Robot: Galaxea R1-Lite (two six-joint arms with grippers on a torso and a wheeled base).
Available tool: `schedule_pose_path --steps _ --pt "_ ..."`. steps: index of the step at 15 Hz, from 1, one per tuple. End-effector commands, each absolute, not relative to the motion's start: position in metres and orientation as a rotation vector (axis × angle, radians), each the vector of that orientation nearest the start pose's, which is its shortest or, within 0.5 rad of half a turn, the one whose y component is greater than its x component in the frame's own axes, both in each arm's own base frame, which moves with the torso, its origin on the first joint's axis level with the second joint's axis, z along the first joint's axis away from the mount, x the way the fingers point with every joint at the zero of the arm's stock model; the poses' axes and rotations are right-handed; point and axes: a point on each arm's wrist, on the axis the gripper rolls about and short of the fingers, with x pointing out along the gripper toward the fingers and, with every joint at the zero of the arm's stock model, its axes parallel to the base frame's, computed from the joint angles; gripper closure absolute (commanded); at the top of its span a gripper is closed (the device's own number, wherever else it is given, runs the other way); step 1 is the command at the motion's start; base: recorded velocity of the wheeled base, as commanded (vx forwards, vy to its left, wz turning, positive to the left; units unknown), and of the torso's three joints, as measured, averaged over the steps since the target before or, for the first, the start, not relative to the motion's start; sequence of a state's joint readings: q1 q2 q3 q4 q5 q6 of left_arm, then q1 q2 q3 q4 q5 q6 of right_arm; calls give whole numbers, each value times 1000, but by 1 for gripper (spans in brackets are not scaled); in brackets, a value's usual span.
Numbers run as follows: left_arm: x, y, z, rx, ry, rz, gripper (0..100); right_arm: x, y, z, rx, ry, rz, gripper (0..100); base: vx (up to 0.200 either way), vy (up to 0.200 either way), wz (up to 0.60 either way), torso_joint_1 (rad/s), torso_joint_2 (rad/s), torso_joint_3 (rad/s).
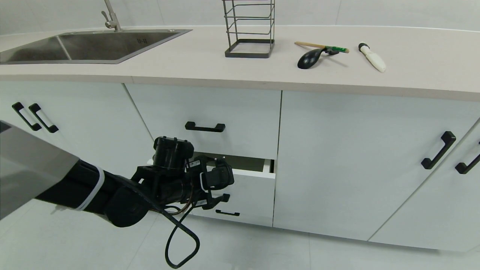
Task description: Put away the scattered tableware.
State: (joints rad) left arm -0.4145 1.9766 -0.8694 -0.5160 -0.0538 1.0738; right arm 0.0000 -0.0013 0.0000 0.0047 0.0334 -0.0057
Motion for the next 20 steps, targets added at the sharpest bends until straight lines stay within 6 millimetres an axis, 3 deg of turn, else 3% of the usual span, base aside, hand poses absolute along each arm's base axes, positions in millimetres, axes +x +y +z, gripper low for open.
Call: schedule_pose_path --steps 1,5,7,9,11,13,15,20 --pt "323 -139 87 1126 315 -736 0 -23 1 75 -6 4 34 100 0 0 0 0 0 0" --pt "321 -133 79 1122 339 -759 0 -23 1 75 -6 4 34 100 0 0 0 0 0 0" --pt "304 -126 73 1117 360 -789 0 -23 1 75 -6 4 35 100 0 0 0 0 0 0" --pt "273 -115 71 1109 361 -817 0 -23 1 75 -6 4 34 100 0 0 0 0 0 0" --pt "227 -96 73 1099 376 -834 0 -23 1 75 -6 4 34 100 0 0 0 0 0 0" --pt "206 -88 85 1097 336 -812 0 -23 1 75 -6 4 34 100 0 0 0 0 0 0" --pt "203 -87 91 1095 307 -798 0 -23 1 75 -6 4 34 100 0 0 0 0 0 0" --pt "204 -87 87 1095 324 -807 0 -23 1 75 -6 4 35 100 0 0 0 0 0 0"
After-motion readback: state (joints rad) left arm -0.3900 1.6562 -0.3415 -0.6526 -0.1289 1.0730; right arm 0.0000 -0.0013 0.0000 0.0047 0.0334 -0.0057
